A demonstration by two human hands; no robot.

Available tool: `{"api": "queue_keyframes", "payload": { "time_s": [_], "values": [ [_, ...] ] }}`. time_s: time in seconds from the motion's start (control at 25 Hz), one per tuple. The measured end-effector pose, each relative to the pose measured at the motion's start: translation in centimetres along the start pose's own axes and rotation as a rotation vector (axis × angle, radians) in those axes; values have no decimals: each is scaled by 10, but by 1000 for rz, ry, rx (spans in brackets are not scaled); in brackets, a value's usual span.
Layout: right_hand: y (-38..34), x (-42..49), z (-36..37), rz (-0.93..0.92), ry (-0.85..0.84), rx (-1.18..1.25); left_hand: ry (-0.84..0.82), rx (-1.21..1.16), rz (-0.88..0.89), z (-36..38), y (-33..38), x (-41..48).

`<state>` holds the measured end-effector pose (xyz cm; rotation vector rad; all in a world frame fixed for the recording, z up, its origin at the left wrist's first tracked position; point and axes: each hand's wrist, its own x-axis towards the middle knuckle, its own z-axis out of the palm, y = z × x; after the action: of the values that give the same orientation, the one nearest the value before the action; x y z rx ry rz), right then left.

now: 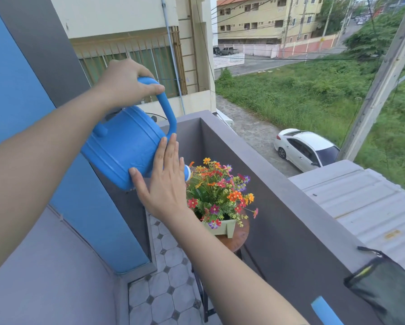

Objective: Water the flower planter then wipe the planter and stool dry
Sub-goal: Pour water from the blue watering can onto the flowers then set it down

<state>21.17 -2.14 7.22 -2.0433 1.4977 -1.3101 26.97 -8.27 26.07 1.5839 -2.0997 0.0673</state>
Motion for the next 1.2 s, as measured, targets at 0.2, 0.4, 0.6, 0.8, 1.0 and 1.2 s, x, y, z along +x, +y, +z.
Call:
{"api": "queue_keyframes", "payload": {
  "time_s": [0.2, 0.4, 0.6, 0.8, 1.0, 1.2],
  "values": [
    [-14, -14, 10, 65, 125, 54, -107, -86, 6, 4, 6, 0],
    [-15, -15, 15, 104, 95, 100, -59, -43, 43, 4, 2, -5],
    [-26, -42, 40, 63, 77, 134, -127, 19, 63, -5, -11, -29],
    [-26, -78, 42, 59, 162, 127, -189, -78, 122, 0, -6, -53],
    [-21, -57, 24, 123, 275, 103, -100, -168, 169, 3, 10, -42],
    [-17, -25, 14, 106, 217, 101, 113, -208, 147, -4, 2, -38]
  ]
}}
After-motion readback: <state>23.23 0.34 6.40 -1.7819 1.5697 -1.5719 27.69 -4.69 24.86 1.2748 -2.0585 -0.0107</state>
